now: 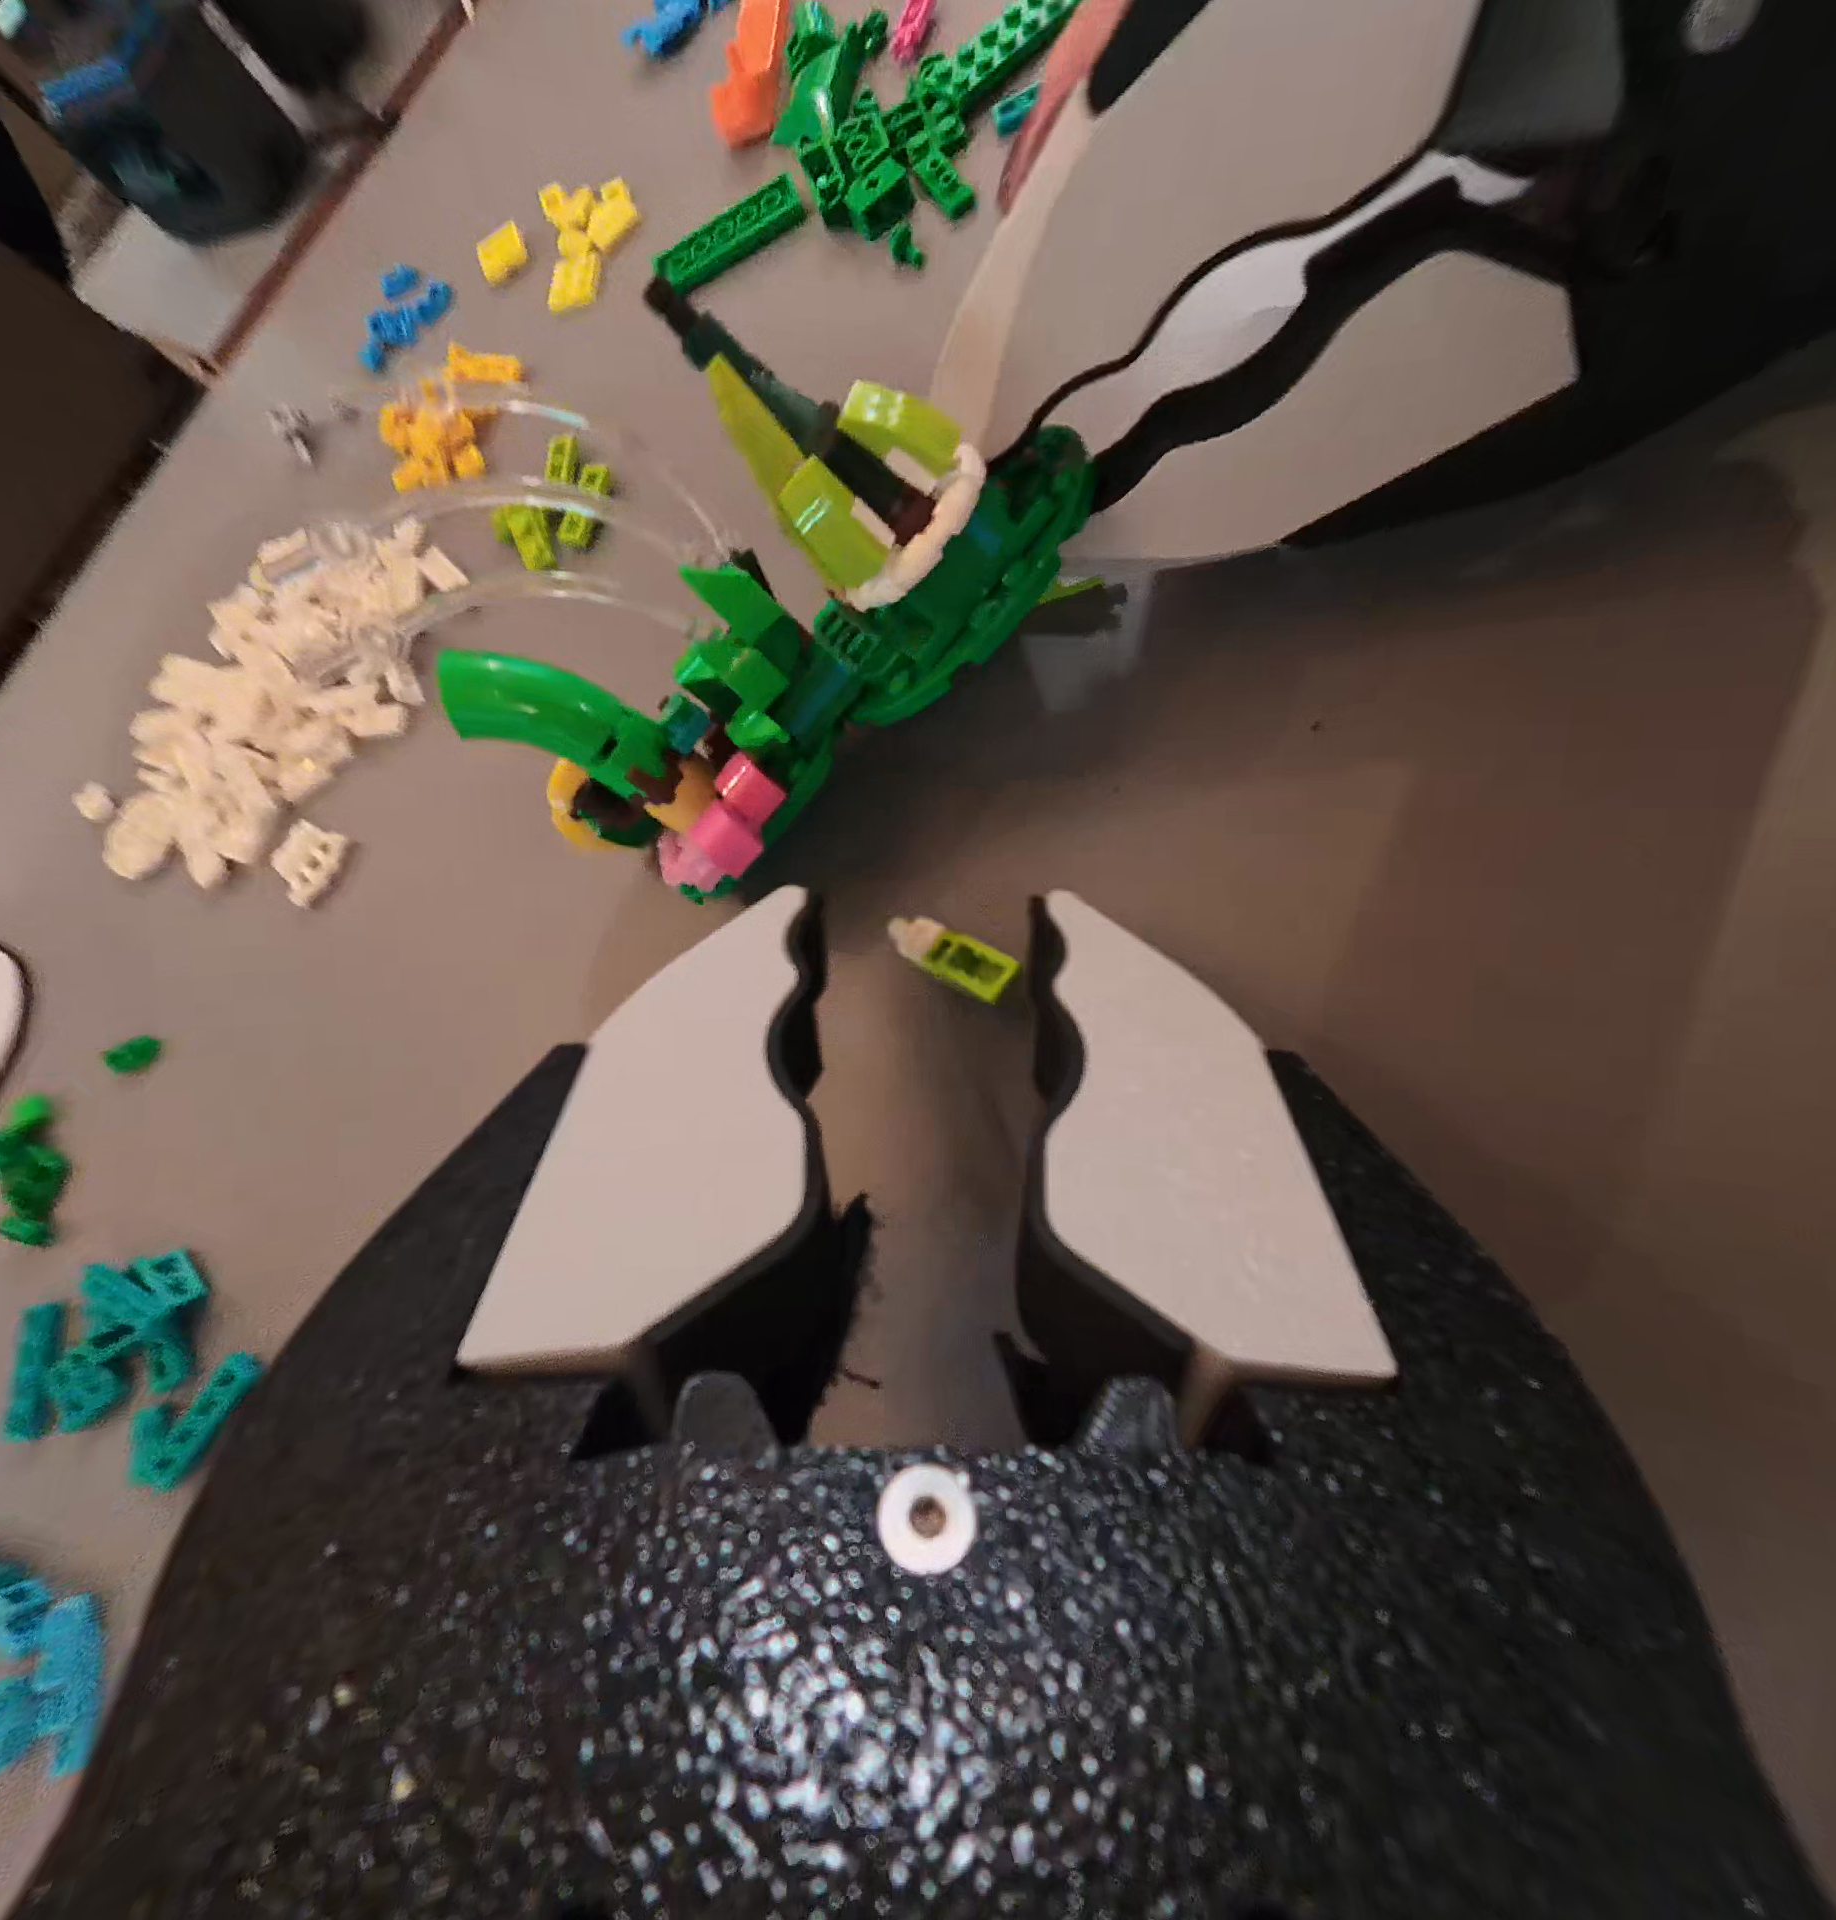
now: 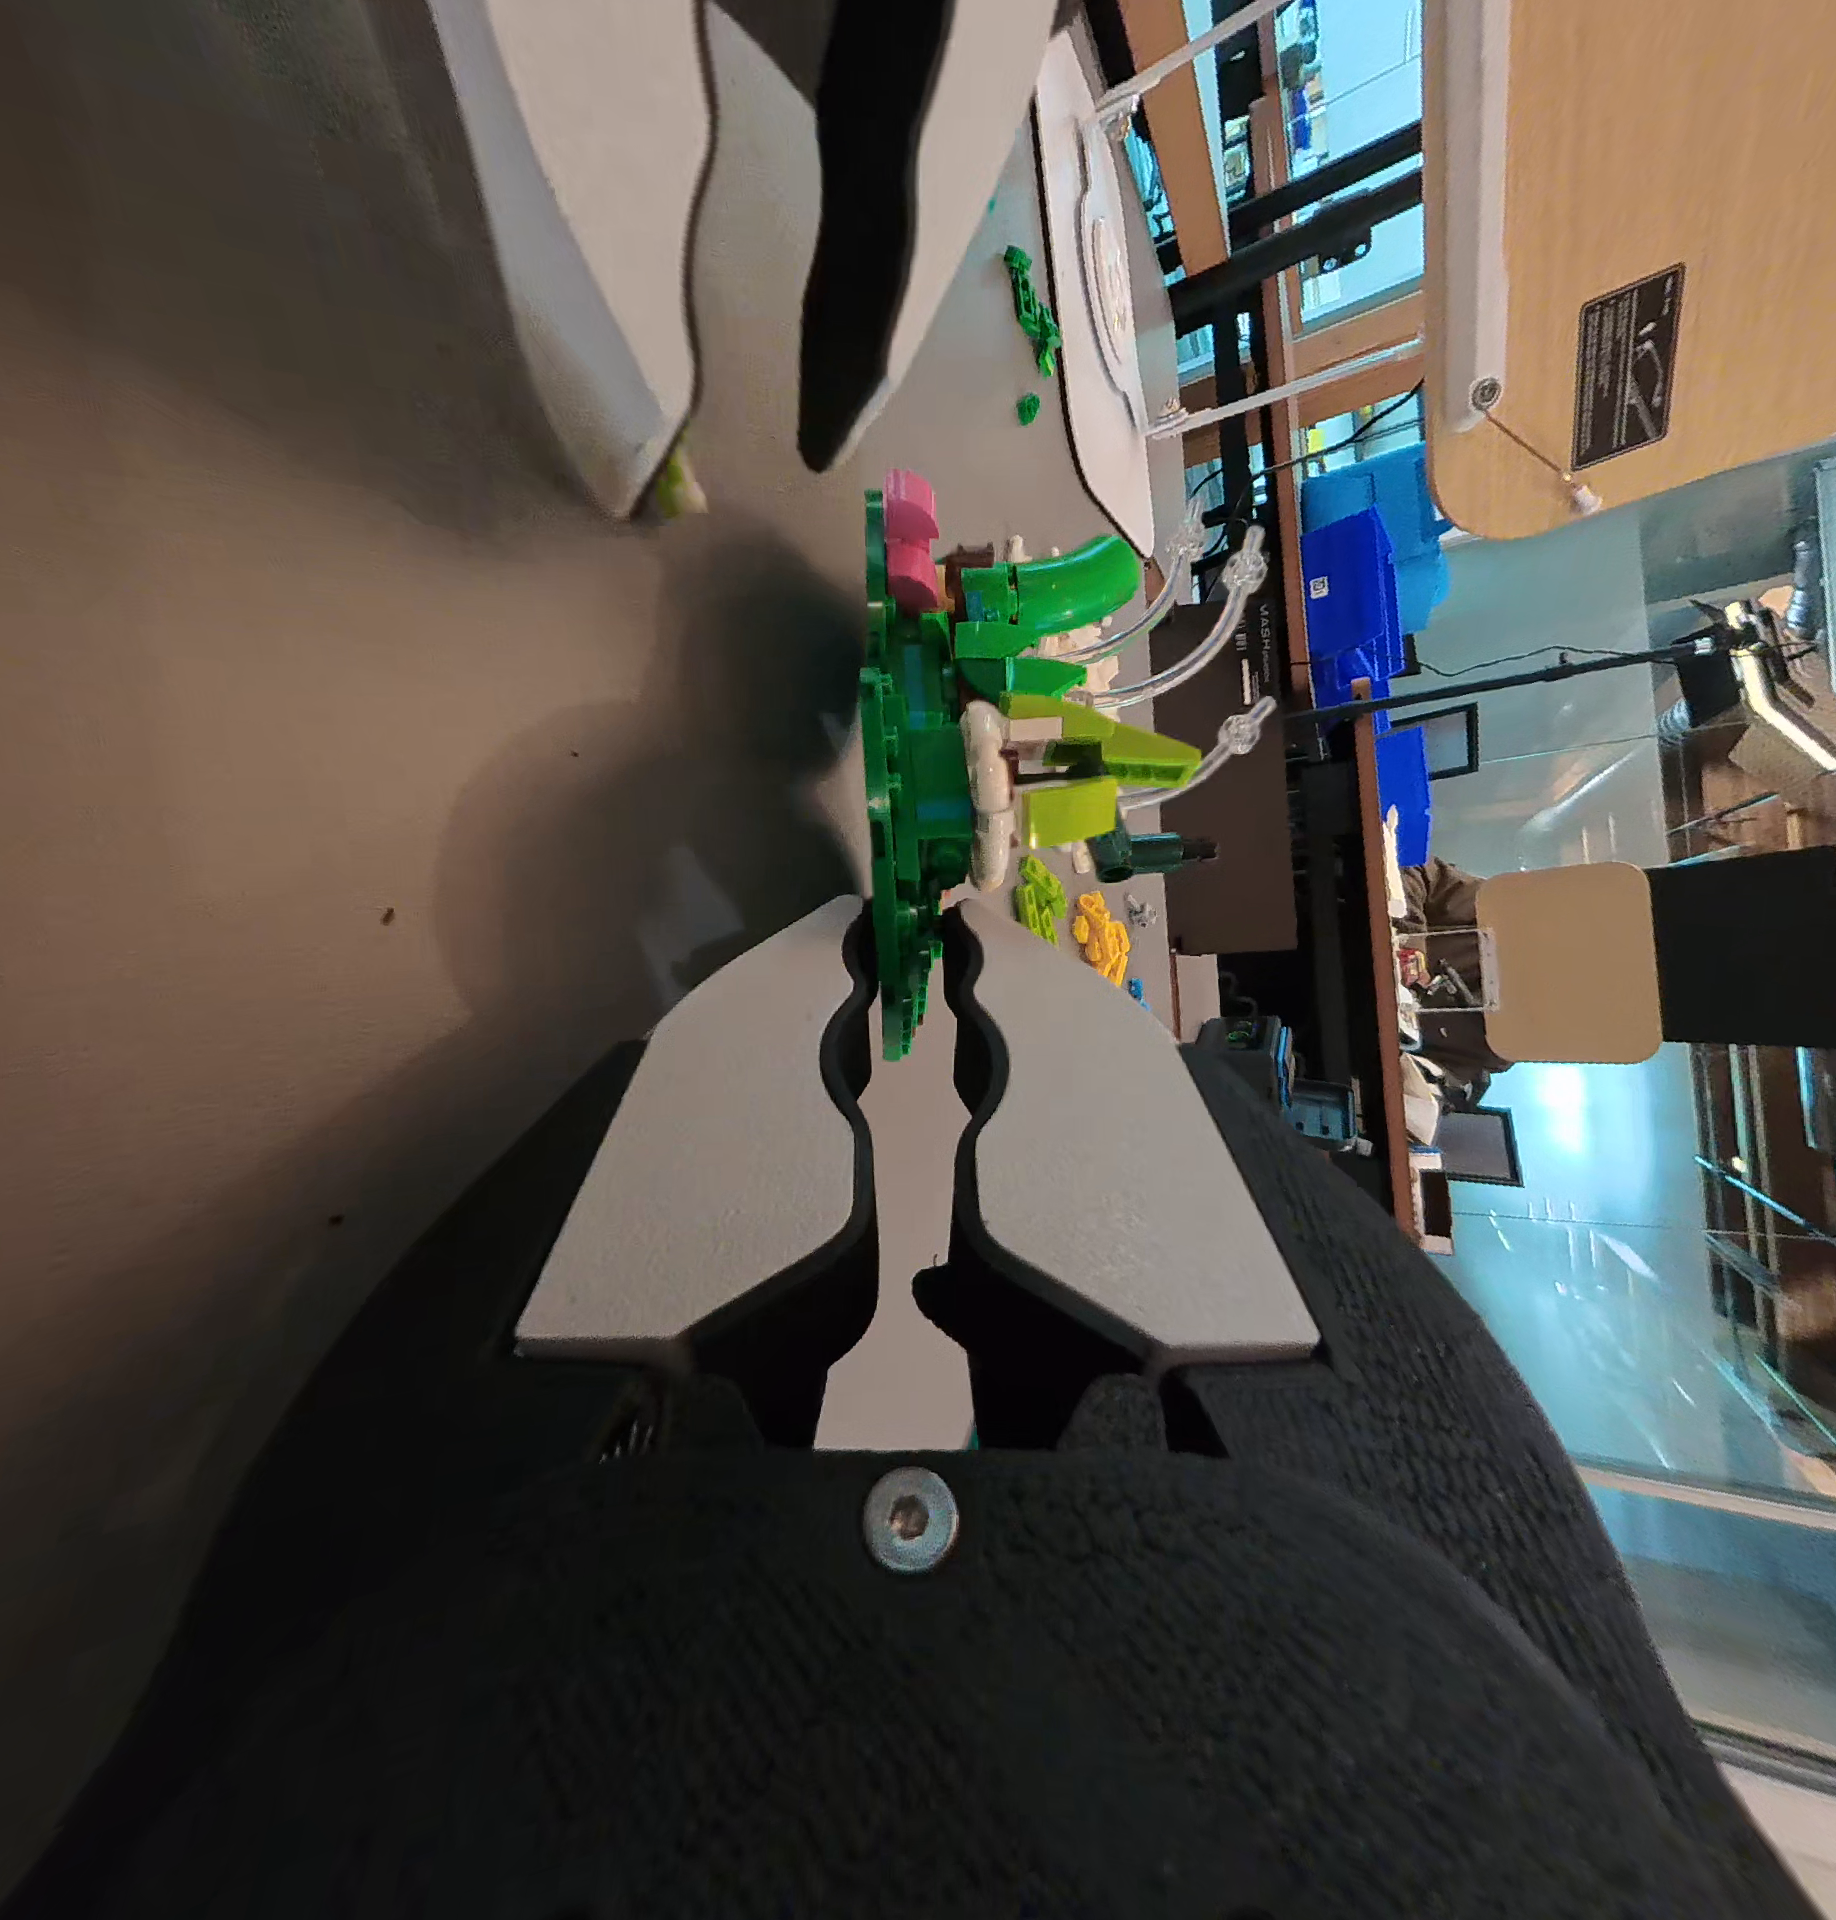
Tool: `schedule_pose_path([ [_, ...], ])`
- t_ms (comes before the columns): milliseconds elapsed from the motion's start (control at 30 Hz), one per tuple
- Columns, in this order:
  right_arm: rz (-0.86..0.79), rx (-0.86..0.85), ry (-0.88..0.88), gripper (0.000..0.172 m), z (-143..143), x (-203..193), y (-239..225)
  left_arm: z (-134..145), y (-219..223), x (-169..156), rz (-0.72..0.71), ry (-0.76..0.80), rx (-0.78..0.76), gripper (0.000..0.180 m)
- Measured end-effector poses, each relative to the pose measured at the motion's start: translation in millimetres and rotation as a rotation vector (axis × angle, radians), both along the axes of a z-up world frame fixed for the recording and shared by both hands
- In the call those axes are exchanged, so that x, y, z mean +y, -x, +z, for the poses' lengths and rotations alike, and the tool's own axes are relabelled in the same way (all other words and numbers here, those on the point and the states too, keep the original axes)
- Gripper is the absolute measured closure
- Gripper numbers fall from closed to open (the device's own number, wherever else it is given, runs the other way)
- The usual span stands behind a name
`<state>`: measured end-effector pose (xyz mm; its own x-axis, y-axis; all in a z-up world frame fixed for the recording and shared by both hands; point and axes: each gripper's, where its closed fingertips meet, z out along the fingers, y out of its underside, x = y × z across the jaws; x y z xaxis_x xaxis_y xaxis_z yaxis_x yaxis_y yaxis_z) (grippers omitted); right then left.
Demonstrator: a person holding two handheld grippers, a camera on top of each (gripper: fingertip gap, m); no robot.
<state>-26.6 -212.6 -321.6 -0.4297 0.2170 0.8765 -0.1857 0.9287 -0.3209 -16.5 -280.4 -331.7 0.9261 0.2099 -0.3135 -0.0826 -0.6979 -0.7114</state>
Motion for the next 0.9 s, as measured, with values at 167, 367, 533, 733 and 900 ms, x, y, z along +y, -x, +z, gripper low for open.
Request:
schedule_pose_path([
  [167,0.037,0.069,-0.060,0.161,3,-3,-1,4,-1,3,0.011,-0.075,-0.103,0.122],
  [367,0.100,0.154,-0.157,0.161,5,-14,-6,31,-14,17,-0.026,-0.312,-0.258,0.134],
  [533,0.123,0.181,-0.189,0.161,4,-21,-8,40,-11,18,-0.008,-0.407,-0.298,0.148],
  [733,0.175,0.232,-0.246,0.161,4,-28,-12,48,-4,15,0.021,-0.456,-0.258,0.151],
  [900,0.240,0.275,-0.306,0.161,2,-36,-18,54,-3,13,0.010,-0.524,-0.296,0.166],
])
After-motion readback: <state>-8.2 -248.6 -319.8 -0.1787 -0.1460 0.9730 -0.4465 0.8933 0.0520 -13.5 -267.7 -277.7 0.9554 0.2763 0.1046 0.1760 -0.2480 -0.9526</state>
